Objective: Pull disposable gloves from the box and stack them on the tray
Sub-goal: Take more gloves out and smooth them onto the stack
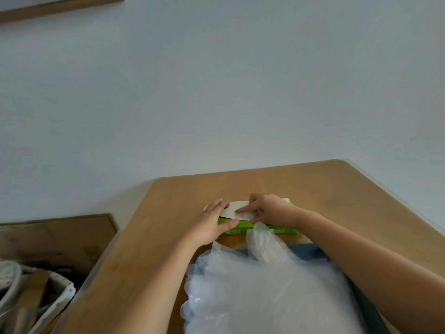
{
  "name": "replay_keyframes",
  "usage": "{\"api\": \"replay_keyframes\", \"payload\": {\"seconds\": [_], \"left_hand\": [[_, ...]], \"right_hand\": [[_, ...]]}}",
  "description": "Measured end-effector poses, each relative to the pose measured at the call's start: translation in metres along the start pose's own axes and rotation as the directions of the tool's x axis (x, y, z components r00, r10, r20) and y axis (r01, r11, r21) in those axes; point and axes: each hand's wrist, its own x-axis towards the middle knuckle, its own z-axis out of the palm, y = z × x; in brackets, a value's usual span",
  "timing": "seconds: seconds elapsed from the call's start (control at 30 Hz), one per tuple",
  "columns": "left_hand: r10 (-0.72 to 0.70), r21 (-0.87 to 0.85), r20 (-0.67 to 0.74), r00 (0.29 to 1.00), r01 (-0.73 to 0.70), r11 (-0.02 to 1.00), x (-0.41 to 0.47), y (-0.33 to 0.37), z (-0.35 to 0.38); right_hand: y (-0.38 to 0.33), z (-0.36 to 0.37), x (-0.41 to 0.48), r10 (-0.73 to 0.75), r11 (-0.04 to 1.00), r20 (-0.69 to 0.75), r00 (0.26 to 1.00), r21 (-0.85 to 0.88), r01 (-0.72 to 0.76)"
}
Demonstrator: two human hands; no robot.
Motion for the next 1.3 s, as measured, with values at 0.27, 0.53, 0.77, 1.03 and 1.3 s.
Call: {"api": "replay_keyframes", "payload": {"seconds": [0.27, 0.53, 0.77, 1.03, 1.3], "left_hand": [[0.003, -0.028, -0.007, 1.0, -0.003, 1.0, -0.003, -0.002, 0.003], [-0.001, -0.018, 0.013, 1.0, 0.001, 1.0, -0.006, -0.001, 0.002], [0.003, -0.007, 0.025, 1.0, -0.003, 1.0, -0.007, 0.001, -0.001], [0.0, 0.043, 0.036, 0.999, -0.001, 0.999, -0.011, 0.006, -0.005], [-0.046, 0.059, 0.089, 0.995, 0.041, 0.997, -0.015, 0.032, -0.028]], "right_hand": [[-0.002, 0.01, 0.003, 0.05, 0.997, -0.113, 0.992, 0.072, -0.043], [-0.001, 0.004, -0.006, 0.169, 0.917, -0.181, 0.969, 0.389, -0.087], [0.0, 0.003, -0.002, 0.356, 0.765, -0.199, 0.913, 0.623, -0.163], [0.004, -0.022, -0.018, 0.34, 0.092, -0.255, 0.905, 0.967, 0.237], [-0.036, -0.078, -0.066, 0.236, 0.126, -0.302, 0.924, 0.952, 0.279]]}}
